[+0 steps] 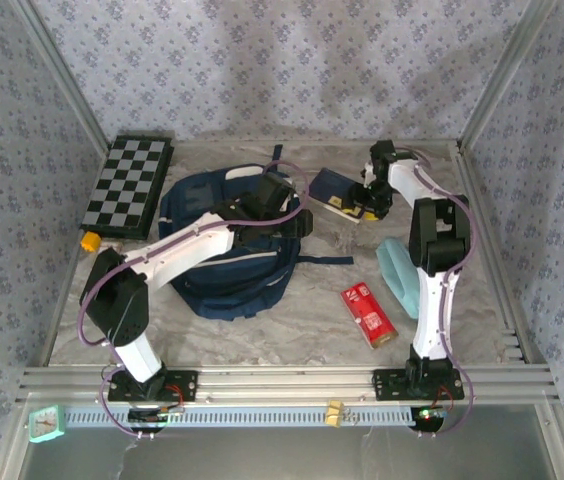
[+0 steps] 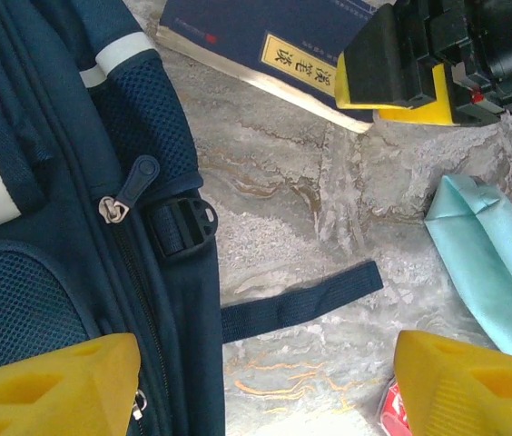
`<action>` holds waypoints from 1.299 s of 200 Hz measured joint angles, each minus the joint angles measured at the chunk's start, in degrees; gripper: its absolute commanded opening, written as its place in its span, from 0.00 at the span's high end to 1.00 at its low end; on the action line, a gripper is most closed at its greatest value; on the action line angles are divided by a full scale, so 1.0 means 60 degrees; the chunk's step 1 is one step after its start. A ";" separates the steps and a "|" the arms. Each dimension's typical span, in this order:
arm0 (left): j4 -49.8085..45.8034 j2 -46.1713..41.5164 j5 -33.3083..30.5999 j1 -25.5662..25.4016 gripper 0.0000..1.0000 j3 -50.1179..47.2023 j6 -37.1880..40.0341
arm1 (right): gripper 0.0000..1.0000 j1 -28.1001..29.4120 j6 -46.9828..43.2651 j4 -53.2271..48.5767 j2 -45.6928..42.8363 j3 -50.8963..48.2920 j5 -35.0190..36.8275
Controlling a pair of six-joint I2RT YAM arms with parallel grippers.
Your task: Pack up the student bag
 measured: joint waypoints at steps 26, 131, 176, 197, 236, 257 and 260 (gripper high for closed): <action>0.0106 0.0142 0.0029 0.0000 0.27 0.0036 -0.0113 | 0.32 -0.0011 0.0102 0.0113 -0.0215 0.0007 0.0528; 0.0153 0.0215 -0.0444 0.0004 0.27 0.0055 -0.0663 | 0.22 -0.0441 0.0087 0.0758 0.1953 0.3340 0.1421; 0.0153 0.0222 -0.0546 0.0011 0.28 0.0055 -0.0874 | 0.24 -0.0415 -0.0189 0.0331 0.2667 0.4142 0.1144; 0.0120 0.0310 -0.0539 0.0015 0.29 0.0098 -0.1169 | 0.27 -0.0291 -0.0248 0.0754 0.2218 0.3213 0.1188; -0.0186 0.1053 -0.0357 -0.0022 0.37 0.1107 -0.2550 | 0.32 0.0335 0.0273 0.1479 0.0215 -0.0098 0.1286; 0.0109 0.1060 -0.0284 -0.0117 0.44 0.1020 -0.3231 | 0.34 0.0667 0.0681 0.1741 -0.0772 -0.1639 0.1457; 0.0146 0.1086 -0.0240 -0.0124 0.46 0.1009 -0.3348 | 0.34 0.0703 0.0769 0.1759 -0.0940 -0.1869 0.1497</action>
